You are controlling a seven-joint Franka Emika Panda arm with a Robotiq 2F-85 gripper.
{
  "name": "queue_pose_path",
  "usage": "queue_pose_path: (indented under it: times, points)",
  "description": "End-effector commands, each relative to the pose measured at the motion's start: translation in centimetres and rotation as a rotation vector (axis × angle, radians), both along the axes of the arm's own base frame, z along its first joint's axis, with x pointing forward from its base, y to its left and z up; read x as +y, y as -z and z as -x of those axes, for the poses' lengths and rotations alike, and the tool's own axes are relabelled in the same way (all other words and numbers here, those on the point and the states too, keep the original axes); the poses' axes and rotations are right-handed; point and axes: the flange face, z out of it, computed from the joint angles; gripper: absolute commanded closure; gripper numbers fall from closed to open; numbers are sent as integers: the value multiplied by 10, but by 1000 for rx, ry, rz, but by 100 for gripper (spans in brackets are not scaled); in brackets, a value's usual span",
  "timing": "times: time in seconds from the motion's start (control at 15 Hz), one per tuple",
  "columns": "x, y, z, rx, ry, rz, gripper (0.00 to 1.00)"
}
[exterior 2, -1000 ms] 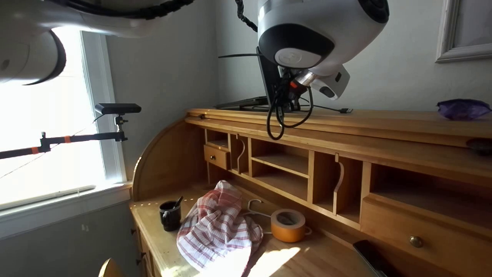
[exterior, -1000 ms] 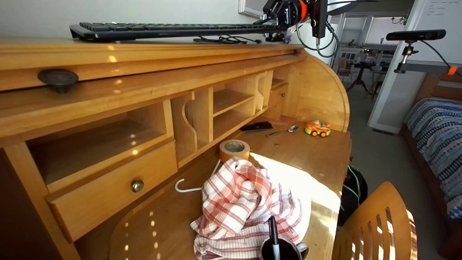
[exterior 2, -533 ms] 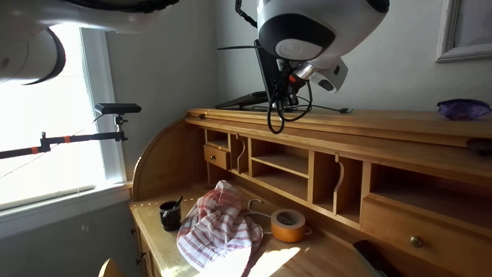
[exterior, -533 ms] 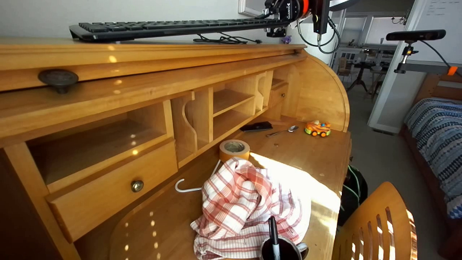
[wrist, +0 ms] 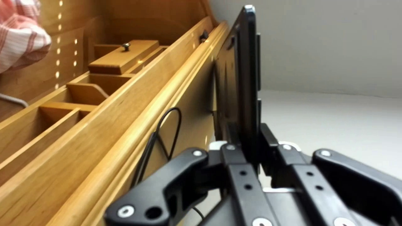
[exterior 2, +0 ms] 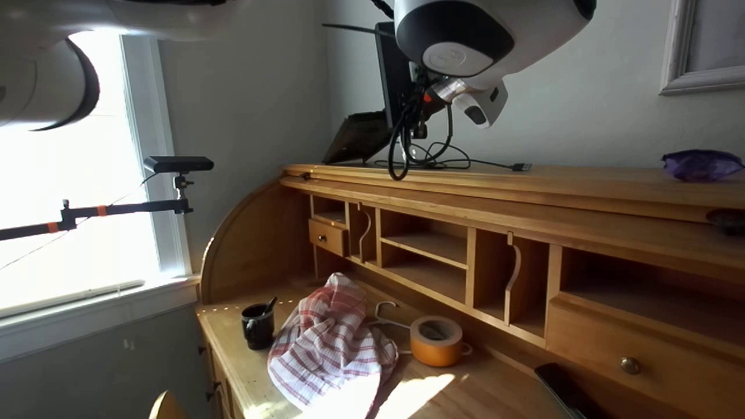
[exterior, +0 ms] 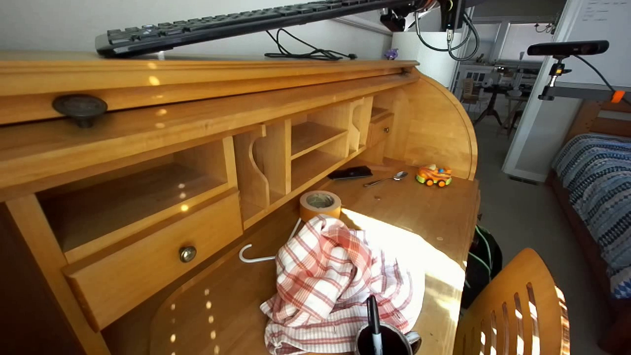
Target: Move the keyboard to the bottom
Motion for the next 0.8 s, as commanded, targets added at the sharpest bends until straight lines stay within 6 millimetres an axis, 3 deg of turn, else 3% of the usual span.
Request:
queue_pose_path:
  times: [0.0,0.27,0.73]
  points:
    - [-10,-12,8,42,-60,-147,95]
    - [-21,-15,11,80,-70,-243,95]
    - [-29,-3,6,124,-39,-217,95]
